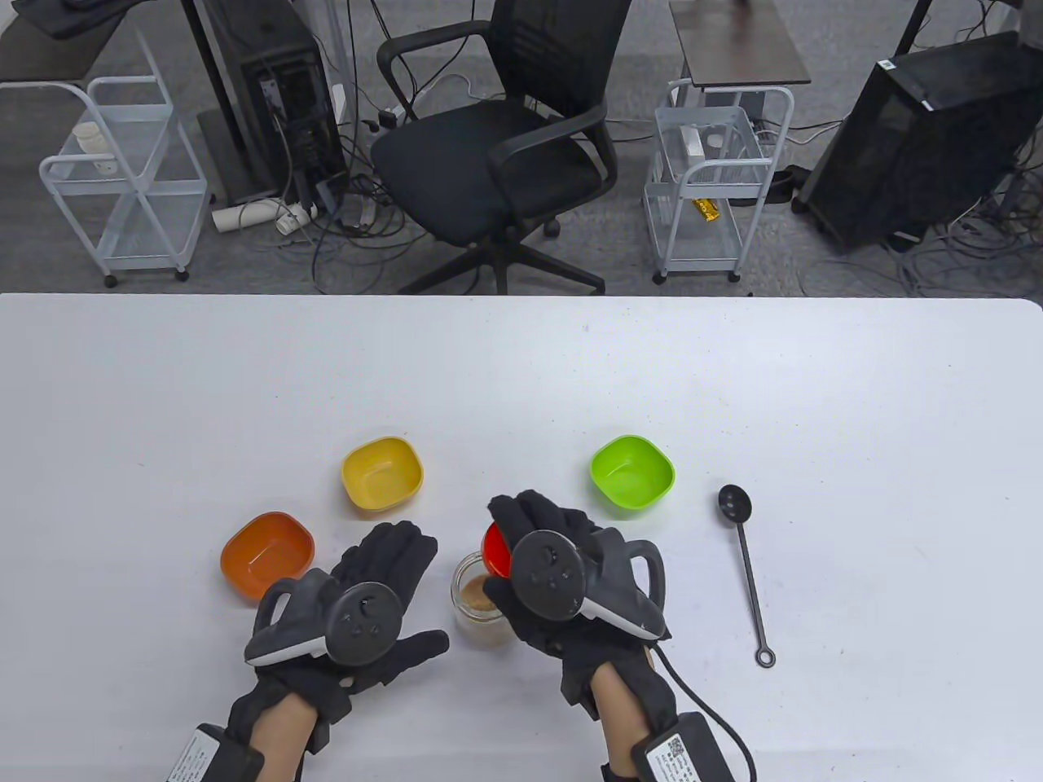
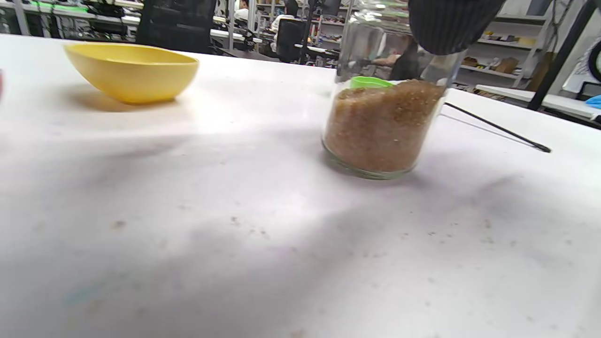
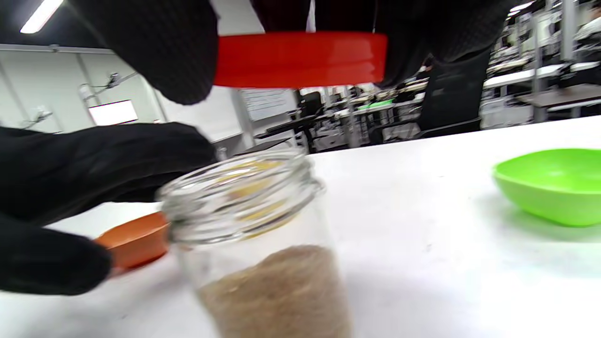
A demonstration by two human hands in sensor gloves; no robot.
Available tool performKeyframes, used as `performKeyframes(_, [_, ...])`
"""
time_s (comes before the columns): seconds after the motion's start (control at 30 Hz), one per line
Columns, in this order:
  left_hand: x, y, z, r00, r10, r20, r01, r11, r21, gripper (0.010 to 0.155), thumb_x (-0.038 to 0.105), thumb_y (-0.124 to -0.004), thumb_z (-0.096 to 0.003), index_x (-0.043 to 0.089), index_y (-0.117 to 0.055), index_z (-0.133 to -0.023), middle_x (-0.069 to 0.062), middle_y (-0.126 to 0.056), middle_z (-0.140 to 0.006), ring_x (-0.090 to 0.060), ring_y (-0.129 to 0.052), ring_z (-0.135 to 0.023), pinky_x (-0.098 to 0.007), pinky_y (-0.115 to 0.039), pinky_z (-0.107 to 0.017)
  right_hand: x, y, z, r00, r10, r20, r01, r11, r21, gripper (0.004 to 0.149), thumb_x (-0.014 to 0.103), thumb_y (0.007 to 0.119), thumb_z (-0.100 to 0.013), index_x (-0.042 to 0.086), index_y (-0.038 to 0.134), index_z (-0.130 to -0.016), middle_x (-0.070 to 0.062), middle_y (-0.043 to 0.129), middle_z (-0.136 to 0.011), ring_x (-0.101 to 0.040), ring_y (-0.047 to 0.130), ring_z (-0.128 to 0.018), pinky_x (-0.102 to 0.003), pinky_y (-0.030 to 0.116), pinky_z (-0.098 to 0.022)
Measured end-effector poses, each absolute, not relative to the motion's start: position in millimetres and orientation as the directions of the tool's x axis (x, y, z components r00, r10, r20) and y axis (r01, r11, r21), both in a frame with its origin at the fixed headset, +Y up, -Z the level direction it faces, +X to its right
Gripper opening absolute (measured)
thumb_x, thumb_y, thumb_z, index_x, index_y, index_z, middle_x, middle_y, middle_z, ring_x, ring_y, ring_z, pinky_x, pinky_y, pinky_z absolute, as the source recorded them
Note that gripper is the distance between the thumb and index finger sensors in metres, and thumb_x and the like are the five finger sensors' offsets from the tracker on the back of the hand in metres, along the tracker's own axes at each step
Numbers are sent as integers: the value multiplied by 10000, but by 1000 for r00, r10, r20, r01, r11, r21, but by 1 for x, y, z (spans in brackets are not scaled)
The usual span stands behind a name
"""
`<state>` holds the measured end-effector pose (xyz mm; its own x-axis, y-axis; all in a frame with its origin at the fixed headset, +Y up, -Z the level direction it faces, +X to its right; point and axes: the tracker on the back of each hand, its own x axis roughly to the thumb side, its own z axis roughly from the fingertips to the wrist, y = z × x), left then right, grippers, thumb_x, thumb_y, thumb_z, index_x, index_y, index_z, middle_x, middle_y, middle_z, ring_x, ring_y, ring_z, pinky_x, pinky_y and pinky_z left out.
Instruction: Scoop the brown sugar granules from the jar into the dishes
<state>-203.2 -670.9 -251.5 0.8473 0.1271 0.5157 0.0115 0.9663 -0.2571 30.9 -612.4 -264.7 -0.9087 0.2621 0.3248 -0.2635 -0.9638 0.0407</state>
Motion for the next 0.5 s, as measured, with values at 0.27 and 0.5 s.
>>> performKeyframes(0.27, [-211,-673,-256,880,108,462,21,964,-264,982,653,-664,-589,93,-147,-1207,-239,-148,-1281,-502,-246,-1223,-671,-398,-843,44,-639,-283,-968,169,183,-166,-986,33,793,461,812,-515,137,446,-1139,-205,515,-1208,-536,667,-985,-688,589,-735])
performKeyframes(0.5, [-216,-675,-259,912,67,404,47,962,-268,948,622,-660,-606,95,-149,-1205,-231,-153,-1280,-499,-247,-1221,-673,-396,-839,53,-673,-299,-987,122,104,-109,-986,123,797,453,837,-501,152,454,-1132,-188,520,-1206,-522,669,-999,-687,594,-733])
